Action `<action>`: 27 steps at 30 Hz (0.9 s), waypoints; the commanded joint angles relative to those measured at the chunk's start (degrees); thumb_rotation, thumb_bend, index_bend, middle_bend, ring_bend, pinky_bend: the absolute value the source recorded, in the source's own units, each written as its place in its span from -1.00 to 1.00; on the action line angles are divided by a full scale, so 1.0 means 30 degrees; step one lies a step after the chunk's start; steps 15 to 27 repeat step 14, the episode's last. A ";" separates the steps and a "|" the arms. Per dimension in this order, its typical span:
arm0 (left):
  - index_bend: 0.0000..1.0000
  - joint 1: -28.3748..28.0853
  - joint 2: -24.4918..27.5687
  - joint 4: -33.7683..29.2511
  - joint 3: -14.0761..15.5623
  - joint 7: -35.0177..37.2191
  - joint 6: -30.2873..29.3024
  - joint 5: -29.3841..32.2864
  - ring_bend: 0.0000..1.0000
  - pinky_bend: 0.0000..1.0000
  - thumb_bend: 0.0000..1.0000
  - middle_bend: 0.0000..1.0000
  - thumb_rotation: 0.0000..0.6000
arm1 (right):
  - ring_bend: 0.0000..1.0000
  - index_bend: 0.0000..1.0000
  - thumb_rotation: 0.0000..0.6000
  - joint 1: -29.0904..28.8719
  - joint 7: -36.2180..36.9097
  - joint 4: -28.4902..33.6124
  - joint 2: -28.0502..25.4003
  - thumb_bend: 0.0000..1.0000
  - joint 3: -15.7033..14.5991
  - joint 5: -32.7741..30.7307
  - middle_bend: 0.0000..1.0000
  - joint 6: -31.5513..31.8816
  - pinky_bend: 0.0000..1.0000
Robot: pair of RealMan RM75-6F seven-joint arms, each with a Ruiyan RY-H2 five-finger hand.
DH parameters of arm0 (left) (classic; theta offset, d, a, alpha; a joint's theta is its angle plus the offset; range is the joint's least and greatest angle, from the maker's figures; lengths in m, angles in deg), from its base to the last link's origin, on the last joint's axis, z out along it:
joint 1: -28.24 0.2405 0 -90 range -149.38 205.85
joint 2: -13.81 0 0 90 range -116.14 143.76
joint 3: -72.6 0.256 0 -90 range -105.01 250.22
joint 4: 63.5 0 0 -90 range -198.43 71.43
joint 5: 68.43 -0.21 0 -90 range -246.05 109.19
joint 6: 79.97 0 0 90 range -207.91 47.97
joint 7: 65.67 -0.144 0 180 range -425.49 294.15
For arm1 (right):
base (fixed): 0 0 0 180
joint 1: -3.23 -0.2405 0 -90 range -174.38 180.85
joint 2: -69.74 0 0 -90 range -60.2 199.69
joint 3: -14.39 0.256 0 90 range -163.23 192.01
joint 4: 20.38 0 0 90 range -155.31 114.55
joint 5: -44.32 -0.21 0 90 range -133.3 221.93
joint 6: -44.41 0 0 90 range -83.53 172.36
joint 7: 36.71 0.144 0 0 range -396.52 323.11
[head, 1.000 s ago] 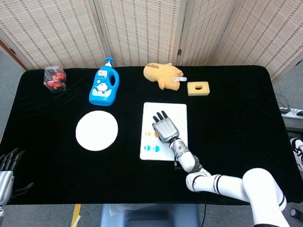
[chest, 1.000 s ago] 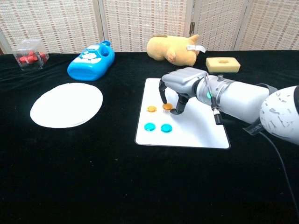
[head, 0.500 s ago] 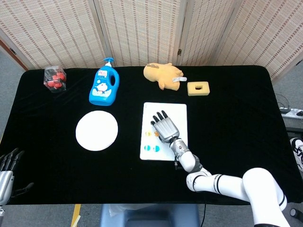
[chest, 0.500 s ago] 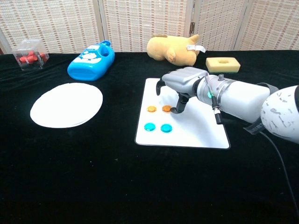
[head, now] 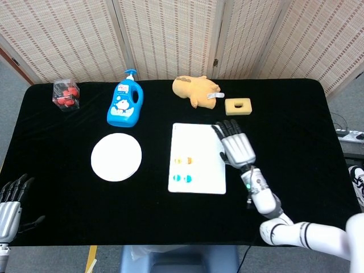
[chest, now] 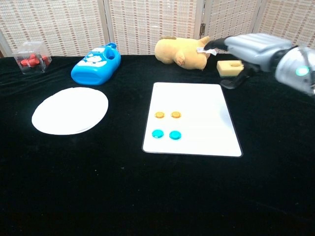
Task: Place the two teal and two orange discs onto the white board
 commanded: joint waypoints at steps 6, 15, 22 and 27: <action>-1.00 -0.0112 -0.0178 -0.0516 -0.0368 -0.0962 -0.0087 0.0445 -0.87 -1.00 -0.73 -1.00 1.00 | -1.00 -1.00 1.00 0.5798 0.5144 0.2457 -0.4333 -0.40 -0.2878 0.4969 -1.00 0.5762 -1.00; -1.00 -0.0067 -0.0204 -0.1384 -0.0559 -0.1930 -0.0403 0.0660 -0.87 -1.00 -0.73 -1.00 1.00 | -1.00 -1.00 1.00 0.9536 0.7879 0.1785 -0.5345 -0.40 -0.4502 0.7381 -1.00 0.9046 -1.00; -1.00 -0.0067 -0.0204 -0.1384 -0.0559 -0.1930 -0.0403 0.0660 -0.87 -1.00 -0.73 -1.00 1.00 | -1.00 -1.00 1.00 0.9536 0.7879 0.1785 -0.5345 -0.40 -0.4502 0.7381 -1.00 0.9046 -1.00; -1.00 -0.0067 -0.0204 -0.1384 -0.0559 -0.1930 -0.0403 0.0660 -0.87 -1.00 -0.73 -1.00 1.00 | -1.00 -1.00 1.00 0.9536 0.7879 0.1785 -0.5345 -0.40 -0.4502 0.7381 -1.00 0.9046 -1.00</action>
